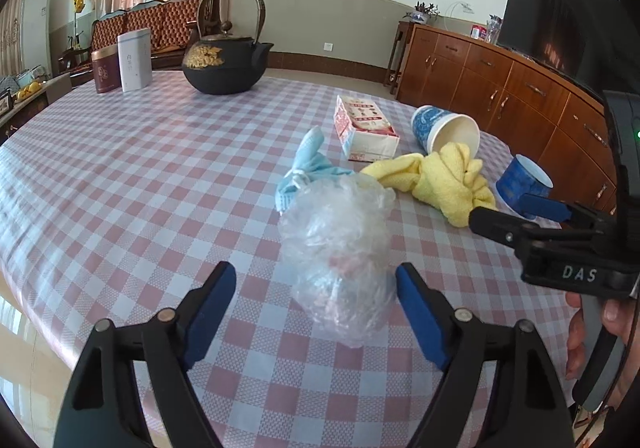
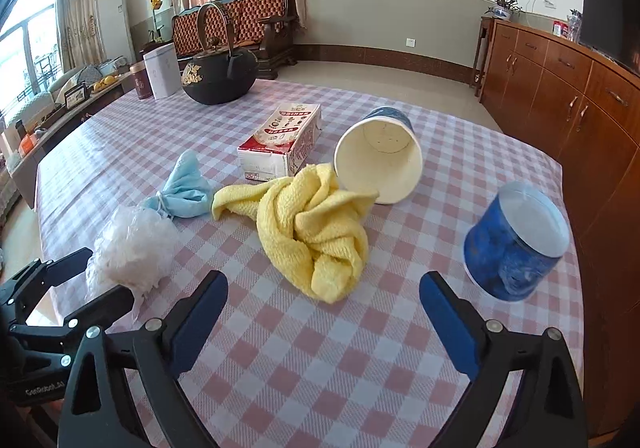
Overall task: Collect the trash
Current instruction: 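Grasp the clear plastic bag with the left tool while the right tool grasps the yellow towel, then carry the plastic bag and yellow towel with both tools over the bucket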
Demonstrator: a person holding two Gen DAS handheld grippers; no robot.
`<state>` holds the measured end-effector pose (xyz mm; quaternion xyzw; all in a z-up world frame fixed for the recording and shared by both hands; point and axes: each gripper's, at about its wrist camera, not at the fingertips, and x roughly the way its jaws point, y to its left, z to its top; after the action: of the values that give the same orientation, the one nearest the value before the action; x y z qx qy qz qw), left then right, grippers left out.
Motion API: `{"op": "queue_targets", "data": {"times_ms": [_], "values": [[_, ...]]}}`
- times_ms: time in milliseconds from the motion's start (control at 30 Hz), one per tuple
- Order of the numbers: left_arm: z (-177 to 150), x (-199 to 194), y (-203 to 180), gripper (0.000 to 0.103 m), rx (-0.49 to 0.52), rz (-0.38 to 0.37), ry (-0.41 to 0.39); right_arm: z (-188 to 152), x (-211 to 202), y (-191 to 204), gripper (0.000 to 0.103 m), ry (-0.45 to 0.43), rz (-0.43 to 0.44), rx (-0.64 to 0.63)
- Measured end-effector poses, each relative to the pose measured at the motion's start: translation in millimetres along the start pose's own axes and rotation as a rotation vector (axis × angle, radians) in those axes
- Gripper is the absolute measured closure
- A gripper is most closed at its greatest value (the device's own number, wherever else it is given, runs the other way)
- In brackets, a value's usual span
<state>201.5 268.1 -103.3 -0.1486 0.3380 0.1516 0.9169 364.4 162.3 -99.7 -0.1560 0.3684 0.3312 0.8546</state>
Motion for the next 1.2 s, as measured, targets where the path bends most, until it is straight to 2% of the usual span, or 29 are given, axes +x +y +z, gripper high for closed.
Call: {"op": "queue_targets", "data": {"times_ms": [233,267,300,333,400,467,767,1200], "values": [[4.1,11.8,3.4,0.034,0.006,-0.021,0.021,9.7,32.8,-0.2,0.022,0.061,0.023,-0.018],[4.5,13.0,4.1,0.04,0.003,-0.03,0.024,10.5,35.5,-0.7,0.028,0.068,0.03,-0.014],[4.5,13.3,4.1,0.047,0.001,-0.042,0.025,11.3,36.5,-1.3,0.042,0.071,0.041,-0.011],[4.1,13.1,3.5,0.05,0.003,-0.049,0.025,12.0,37.1,-1.7,0.052,0.072,0.05,-0.008],[4.6,12.2,1.0,0.054,0.01,-0.064,0.02,11.0,35.3,-3.0,0.062,0.076,0.062,0.003],[4.8,8.5,-1.8,0.054,0.019,-0.073,0.007,8.7,29.4,-2.9,0.067,0.067,0.079,0.006],[1.9,-14.8,-14.1,0.055,0.048,-0.091,-0.014,-16.7,-22.5,-8.4,0.07,-0.004,0.067,0.038],[-22.8,-72.4,-52.4,0.055,0.107,-0.12,-0.048,-80.8,-132.1,-44.0,0.07,-0.103,-0.044,0.134]]}}
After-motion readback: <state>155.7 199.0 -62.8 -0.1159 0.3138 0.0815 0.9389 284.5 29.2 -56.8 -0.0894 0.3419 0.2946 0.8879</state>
